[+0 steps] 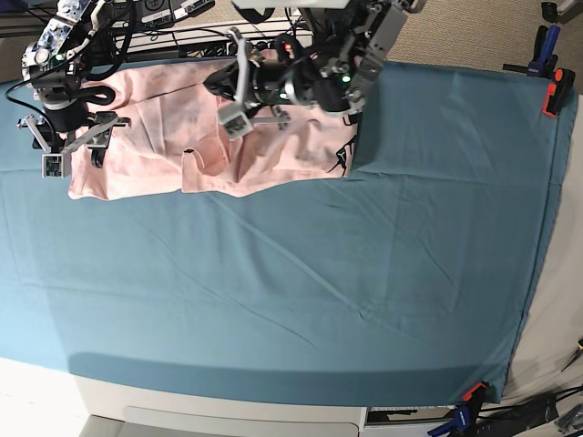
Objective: Fold the T-shirt properly
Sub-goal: 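Hold the left gripper on the fold and reposition the right gripper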
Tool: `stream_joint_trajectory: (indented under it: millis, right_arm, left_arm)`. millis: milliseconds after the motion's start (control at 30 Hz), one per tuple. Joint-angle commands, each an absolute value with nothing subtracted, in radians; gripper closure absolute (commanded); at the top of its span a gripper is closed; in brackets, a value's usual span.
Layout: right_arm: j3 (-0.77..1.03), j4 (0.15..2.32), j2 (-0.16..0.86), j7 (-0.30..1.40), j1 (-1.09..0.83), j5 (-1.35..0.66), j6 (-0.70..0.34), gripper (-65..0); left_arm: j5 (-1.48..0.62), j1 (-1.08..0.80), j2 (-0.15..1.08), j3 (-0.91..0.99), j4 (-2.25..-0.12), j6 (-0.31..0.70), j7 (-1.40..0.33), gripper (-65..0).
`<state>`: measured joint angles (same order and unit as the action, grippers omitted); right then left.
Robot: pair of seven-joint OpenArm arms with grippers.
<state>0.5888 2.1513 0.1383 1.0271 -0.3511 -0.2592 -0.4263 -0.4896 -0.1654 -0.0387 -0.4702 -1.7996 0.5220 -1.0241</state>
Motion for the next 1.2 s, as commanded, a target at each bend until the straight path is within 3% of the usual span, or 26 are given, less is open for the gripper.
stream_joint_trajectory:
  millis: [0, 333, 533, 633, 833, 1033, 1167]
  right_arm:
    - [0.595, 2.164, 0.150, 0.998, -0.347, -0.261, -0.424, -33.5]
    - [0.603, 2.149, 0.247, 0.978, -0.346, -0.177, -0.419, -33.5]
    - [0.702, 1.878, 0.356, 0.967, -0.217, -0.165, -0.367, -33.5]
    - [0.759, 1.636, 0.426, 1.023, -0.115, -0.332, -0.408, -33.5]
    - [0.786, 1.175, 0.569, 1.378, 0.055, -0.969, -0.629, -34.1]
    - [0.765, 0.852, 0.691, 1.396, 0.086, -1.223, -0.698, -37.0]
    - [0.719, 0.744, 0.734, 1.396, 0.086, -1.298, -0.698, -37.0]
  left_arm:
    - [-0.509, -0.141, -0.054, -0.467, -1.817, 0.524, -1.003, 0.0]
    - [-0.659, -0.083, -0.026, -0.270, -1.823, 0.550, -1.063, 0.0]
    - [-0.770, -0.086, 0.060, -0.152, -1.834, 0.609, -1.139, 0.0]
    - [-0.797, -0.094, 0.099, -0.115, -1.835, 0.630, -1.149, 0.0]
    - [-0.797, -0.106, 0.119, -0.107, -1.835, 0.632, -1.156, 0.0]
    - [-0.797, -0.119, 0.119, -0.107, -1.835, 0.641, -1.159, -8.2]
    - [-0.798, -0.119, 0.119, -0.107, -1.835, 0.641, -1.155, -8.7]
